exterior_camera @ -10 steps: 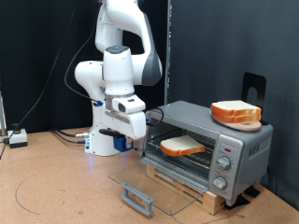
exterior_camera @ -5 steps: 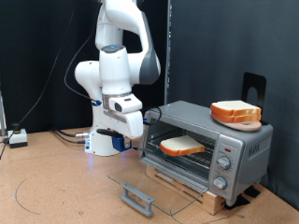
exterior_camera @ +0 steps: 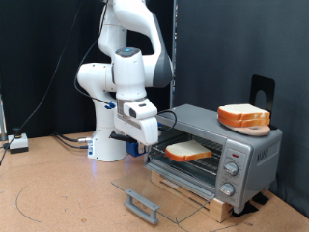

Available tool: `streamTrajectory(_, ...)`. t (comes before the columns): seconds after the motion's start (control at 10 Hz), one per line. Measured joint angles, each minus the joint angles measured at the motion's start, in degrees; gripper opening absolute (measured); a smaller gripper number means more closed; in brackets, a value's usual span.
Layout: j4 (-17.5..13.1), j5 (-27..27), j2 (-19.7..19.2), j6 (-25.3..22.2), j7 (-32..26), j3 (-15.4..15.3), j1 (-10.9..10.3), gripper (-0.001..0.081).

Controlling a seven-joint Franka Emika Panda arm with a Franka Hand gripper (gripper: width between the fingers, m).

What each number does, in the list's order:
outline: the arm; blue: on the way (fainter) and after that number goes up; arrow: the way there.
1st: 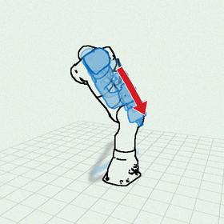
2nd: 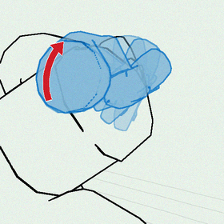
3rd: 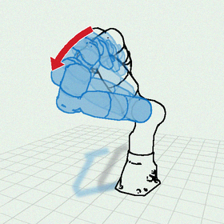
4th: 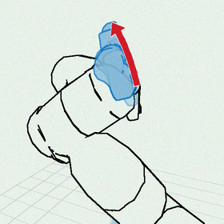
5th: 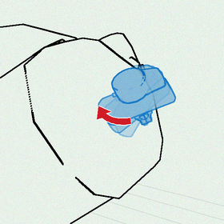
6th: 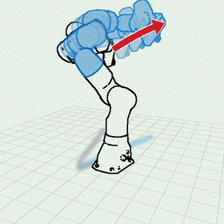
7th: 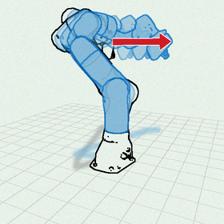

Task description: Make a piece of toast with the oven

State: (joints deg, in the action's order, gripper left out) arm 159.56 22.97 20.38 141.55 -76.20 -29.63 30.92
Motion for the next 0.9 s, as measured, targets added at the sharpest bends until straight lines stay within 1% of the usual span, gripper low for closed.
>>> streamTrajectory(0.2, 0.00, 1.05, 0.00, 0.00, 1.97, -1.71, -0.85, 0.0395)
streamTrajectory(0.4, -0.04, 2.62, 0.01, 0.00, 2.40, -2.61, -1.75, 0.0395)
streamTrajectory(0.6, -0.16, 3.50, 0.01, 0.00, 2.77, -3.02, -2.27, 0.0395)
streamTrajectory(0.8, -0.24, 3.58, 0.01, -0.02, 2.91, -3.10, -2.31, 0.0395)
streamTrajectory(0.9, -0.25, 5.24, 0.02, 0.47, 1.93, -2.61, -2.43, 0.0395)
